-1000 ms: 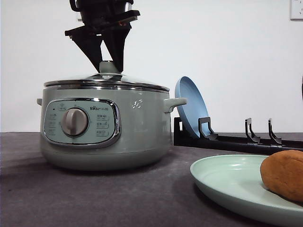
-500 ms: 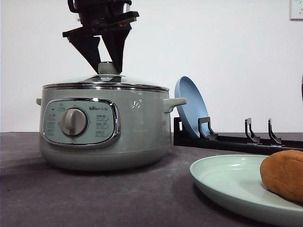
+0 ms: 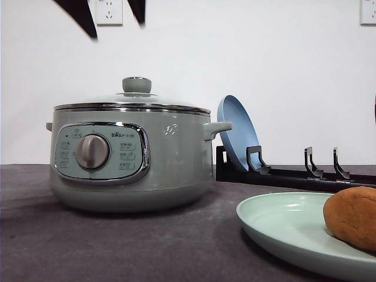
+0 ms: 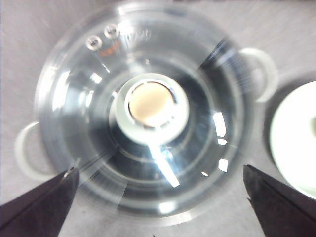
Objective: Transfer potato from steamer to green plate
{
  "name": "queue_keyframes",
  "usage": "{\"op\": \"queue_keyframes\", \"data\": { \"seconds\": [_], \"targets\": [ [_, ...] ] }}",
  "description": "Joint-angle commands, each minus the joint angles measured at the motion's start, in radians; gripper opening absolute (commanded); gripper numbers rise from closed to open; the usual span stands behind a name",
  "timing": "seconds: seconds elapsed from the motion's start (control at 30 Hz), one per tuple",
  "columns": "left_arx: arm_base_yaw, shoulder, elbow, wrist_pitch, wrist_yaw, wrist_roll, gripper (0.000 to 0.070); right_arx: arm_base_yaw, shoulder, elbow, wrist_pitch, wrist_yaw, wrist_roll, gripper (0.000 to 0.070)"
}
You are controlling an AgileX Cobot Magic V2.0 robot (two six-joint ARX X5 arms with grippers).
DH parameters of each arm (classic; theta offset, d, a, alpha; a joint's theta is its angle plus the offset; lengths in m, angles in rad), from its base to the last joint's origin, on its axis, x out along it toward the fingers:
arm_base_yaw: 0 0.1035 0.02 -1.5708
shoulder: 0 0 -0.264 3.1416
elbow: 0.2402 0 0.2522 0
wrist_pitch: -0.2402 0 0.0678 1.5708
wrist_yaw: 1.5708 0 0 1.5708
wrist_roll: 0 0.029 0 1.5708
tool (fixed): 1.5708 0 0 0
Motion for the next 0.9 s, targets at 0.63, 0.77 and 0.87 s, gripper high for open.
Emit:
{"op": "queue_keyframes", "data": {
  "seconds": [0.63,0.77,0.87],
  "targets": [
    [-0.028,-0.913,-0.889,0.435,0.001,-0.021,0.07,0.005,0.002,0.013,-0.138,0.039,-0.073,0.0624],
    [-0.027,-1.028,-0.96,0.429,0.001,-0.04,0.07,0.005,0.002,0.013,-0.13,0.038,-0.076,0.0624],
    [-0.028,-1.067,-0.964,0.429,0.001,-0.04,0.07,0.005,0.003,0.013,-0.129,0.038,-0.076,0.0624]
  ]
}}
